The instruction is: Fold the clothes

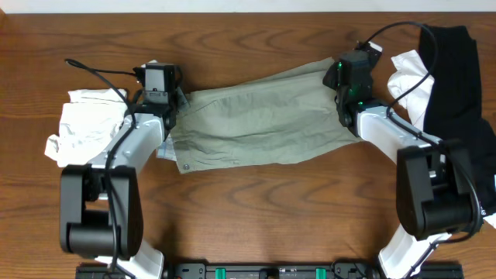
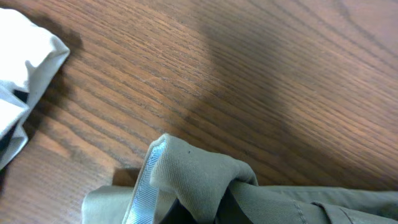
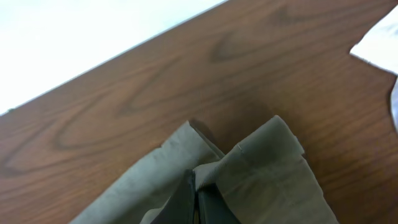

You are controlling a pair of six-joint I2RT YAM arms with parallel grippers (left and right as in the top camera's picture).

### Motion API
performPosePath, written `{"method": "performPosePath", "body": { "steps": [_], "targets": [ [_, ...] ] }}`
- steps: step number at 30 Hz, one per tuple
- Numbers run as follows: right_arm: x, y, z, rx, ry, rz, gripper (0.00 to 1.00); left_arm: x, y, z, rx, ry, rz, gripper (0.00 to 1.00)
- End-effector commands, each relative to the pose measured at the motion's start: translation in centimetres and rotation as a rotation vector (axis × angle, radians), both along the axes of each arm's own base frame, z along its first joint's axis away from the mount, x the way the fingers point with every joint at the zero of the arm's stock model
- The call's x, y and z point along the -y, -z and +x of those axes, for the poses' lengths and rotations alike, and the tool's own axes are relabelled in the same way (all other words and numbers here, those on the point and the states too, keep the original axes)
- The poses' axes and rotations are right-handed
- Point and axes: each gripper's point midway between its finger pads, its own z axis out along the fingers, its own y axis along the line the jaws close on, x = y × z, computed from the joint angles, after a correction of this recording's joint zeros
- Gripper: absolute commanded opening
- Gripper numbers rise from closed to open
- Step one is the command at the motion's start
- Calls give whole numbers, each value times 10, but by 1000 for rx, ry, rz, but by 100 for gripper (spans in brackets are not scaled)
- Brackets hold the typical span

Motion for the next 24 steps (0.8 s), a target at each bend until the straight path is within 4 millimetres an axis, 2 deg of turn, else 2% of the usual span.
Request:
{"method": "performPosePath", "body": {
  "steps": [1,2,4,5,6,11,13,17,19,22,24],
  "targets": [
    [25,-3,5,13,65,-39,10,-19,-1,6,11,-54,70,12],
    [25,-3,5,14,67,-39,25,-19,-1,6,15,-53,70,27],
    [28,-3,5,15,70,-39,64,-19,-3,7,21,-53,70,72],
    [29,-5,5,15,64,-47,83,-20,-4,8,20,-49,74,91],
    [29,-6,6,16,53,-55,99,-21,-6,7,16,-51,75,99],
    [41,-33,1,30,33,-78,99,-28,-29,0,22,-46,91,98],
    [47,-51,-4,42,25,-67,99,-30,-47,-1,52,-28,109,98],
    [63,-87,-24,46,22,-54,99,-40,-97,-9,148,-69,158,98],
    [67,-98,-33,41,10,-49,99,-42,-121,-15,199,-80,161,98],
    [59,-112,-46,30,-85,-46,99,-29,-144,-24,243,-30,114,98],
    [45,-117,-54,20,-186,-46,99,-13,-144,-31,224,28,75,98]
  ]
}}
